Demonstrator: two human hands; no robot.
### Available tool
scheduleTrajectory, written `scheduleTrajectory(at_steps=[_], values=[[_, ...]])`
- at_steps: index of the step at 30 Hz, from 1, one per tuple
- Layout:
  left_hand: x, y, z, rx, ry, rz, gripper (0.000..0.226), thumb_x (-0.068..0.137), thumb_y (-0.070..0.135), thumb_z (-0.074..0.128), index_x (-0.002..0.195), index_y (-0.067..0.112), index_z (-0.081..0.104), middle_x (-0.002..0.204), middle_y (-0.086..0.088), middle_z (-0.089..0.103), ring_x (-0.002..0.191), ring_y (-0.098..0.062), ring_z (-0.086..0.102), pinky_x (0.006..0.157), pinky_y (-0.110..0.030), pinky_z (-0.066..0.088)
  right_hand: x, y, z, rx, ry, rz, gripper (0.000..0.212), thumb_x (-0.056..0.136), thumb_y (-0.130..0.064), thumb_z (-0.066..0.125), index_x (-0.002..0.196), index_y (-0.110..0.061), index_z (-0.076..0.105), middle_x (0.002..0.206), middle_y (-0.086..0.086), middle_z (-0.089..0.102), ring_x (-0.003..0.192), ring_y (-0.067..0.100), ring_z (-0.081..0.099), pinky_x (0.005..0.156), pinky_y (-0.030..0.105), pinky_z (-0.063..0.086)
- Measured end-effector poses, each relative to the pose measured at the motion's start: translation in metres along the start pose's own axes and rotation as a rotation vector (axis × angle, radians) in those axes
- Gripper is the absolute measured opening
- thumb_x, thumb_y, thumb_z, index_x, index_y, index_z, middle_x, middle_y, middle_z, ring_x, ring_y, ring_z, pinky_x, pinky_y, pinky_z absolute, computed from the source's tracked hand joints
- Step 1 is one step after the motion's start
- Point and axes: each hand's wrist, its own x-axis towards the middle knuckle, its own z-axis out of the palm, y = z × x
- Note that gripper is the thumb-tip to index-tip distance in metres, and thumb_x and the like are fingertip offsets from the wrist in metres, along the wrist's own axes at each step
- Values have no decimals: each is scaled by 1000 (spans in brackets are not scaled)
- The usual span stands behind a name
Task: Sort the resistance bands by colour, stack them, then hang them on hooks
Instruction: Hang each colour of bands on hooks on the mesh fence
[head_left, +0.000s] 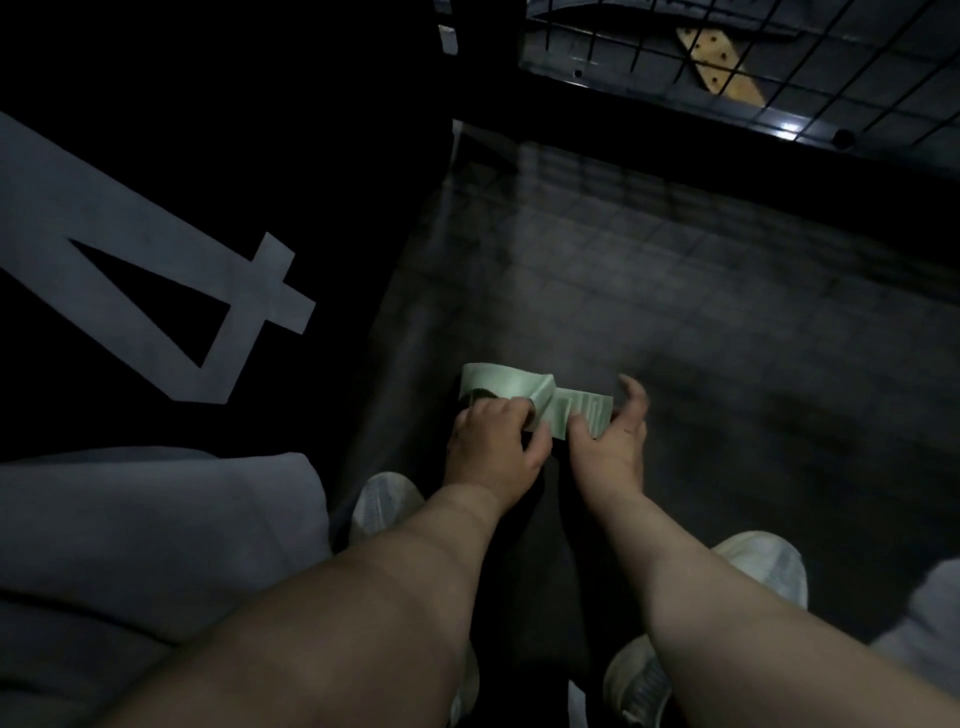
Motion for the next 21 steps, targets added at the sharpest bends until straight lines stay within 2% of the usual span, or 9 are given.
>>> scheduleTrajectory(at_steps=[2, 4, 7, 9, 11, 13, 16, 18, 21], values=[[2, 4, -4, -153, 39, -146, 31, 89, 46, 60, 100, 17, 53, 94, -5, 66, 92, -31, 59, 82, -36, 43, -2, 0, 0, -56, 14, -34, 54, 93, -23, 59, 139, -30, 31, 140, 9, 37, 115, 33, 54, 90, 34, 42], [6, 7, -5, -267, 67, -235, 44, 87, 46, 65, 113, 15, 46, 98, -2, 68, 97, -30, 63, 82, -35, 46, -2, 0, -1, -93, 21, -80, 42, 94, -21, 58, 131, -24, 39, 137, 10, 38, 108, 32, 57, 89, 33, 43], [14, 9, -9, -214, 16, -259, 50, 90, 46, 60, 130, 19, 48, 110, -6, 68, 106, -31, 60, 89, -33, 45, 1, 1, -2, -80, 6, -93, 21, 97, -23, 55, 117, -21, 49, 133, 10, 39, 97, 27, 56, 87, 25, 38], [15, 9, -12, -91, 0, -231, 35, 93, 44, 55, 120, 23, 61, 111, -10, 66, 103, -34, 59, 89, -33, 45, 2, -1, -2, -48, -2, -71, 15, 98, -32, 53, 109, -22, 49, 131, 7, 38, 94, 19, 51, 86, 22, 34], [14, 9, -15, -41, 38, -187, 26, 93, 39, 53, 105, 20, 67, 103, -10, 68, 97, -34, 61, 85, -34, 43, 2, -3, 0, -47, 1, -76, 23, 95, -39, 57, 108, -22, 48, 130, 3, 36, 95, 19, 51, 86, 26, 37], [12, 9, -15, -65, 110, -146, 28, 90, 37, 50, 96, 15, 66, 91, -10, 70, 89, -35, 63, 80, -36, 43, 0, -4, 2, -53, 7, -109, 27, 91, -36, 63, 106, -19, 47, 128, 0, 33, 94, 18, 50, 87, 27, 39], [10, 11, -12, -35, 196, -52, 32, 80, 39, 41, 78, 13, 61, 67, -10, 67, 63, -34, 63, 63, -35, 47, 0, -3, 6, -59, -18, -111, 22, 91, -25, 65, 102, -15, 49, 127, 1, 33, 92, 15, 50, 87, 21, 36], [8, 13, -9, 48, 191, 22, 29, 78, 38, 45, 71, 15, 60, 59, -9, 63, 53, -32, 60, 53, -31, 46, 1, -2, 6, -53, -24, -110, 18, 91, -22, 65, 99, -14, 52, 127, 4, 37, 91, 14, 49, 88, 17, 35], [5, 9, 2, 100, 100, 122, 21, 77, 33, 63, 66, 15, 62, 58, -8, 61, 53, -33, 59, 49, -29, 45, 5, -2, 4, 2, -12, -85, 14, 95, -26, 61, 93, -14, 55, 125, 9, 45, 94, 14, 50, 91, 18, 36]])
